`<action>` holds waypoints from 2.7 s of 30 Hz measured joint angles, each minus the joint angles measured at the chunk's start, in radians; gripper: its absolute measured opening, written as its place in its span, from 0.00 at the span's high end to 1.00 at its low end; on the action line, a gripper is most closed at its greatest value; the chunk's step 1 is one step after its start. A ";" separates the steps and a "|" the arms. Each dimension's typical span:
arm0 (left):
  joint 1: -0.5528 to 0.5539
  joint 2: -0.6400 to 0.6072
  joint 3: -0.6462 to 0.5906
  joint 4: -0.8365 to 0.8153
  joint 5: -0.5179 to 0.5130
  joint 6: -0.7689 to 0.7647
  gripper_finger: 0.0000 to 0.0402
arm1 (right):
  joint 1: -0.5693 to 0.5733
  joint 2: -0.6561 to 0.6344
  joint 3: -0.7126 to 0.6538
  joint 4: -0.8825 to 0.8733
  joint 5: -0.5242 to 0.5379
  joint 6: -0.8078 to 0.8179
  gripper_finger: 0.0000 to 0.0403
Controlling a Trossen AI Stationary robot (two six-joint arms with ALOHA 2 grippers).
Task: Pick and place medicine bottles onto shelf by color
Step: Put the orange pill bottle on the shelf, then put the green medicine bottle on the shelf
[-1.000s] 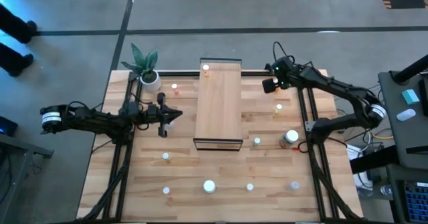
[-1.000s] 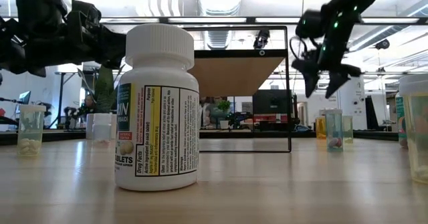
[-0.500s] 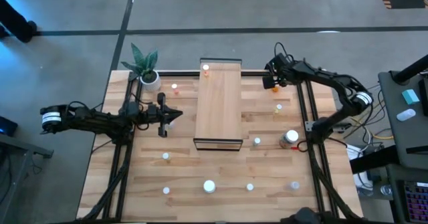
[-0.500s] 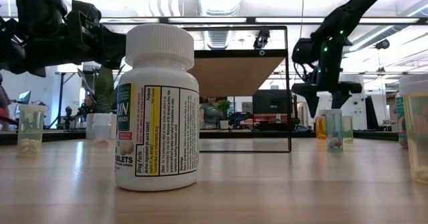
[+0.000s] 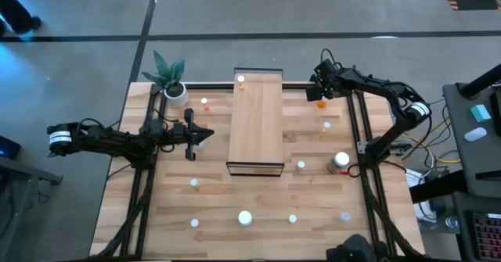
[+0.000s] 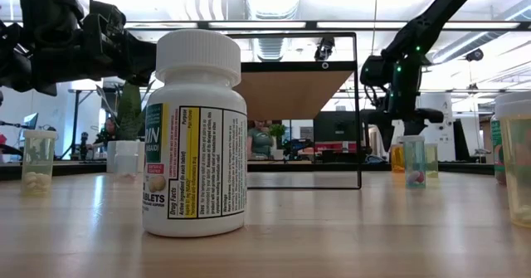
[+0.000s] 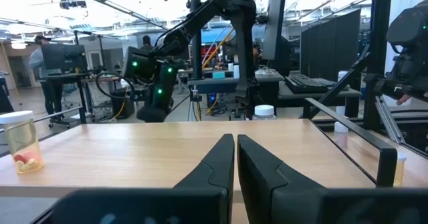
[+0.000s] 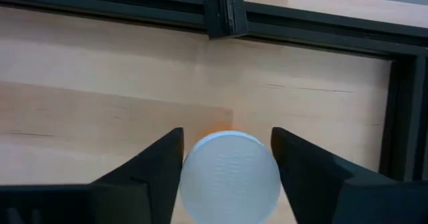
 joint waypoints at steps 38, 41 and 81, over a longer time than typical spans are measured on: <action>0.000 0.000 -0.002 -0.002 0.001 0.001 1.00 | 0.333 0.412 1.106 -0.424 -0.146 -0.360 0.49; 0.000 0.000 -0.002 -0.002 0.000 0.001 1.00 | 0.344 0.499 1.237 -0.471 -0.157 -0.398 0.49; 0.000 0.000 -0.002 -0.006 0.001 0.005 1.00 | 0.402 0.549 1.330 -0.625 -0.145 -0.617 0.26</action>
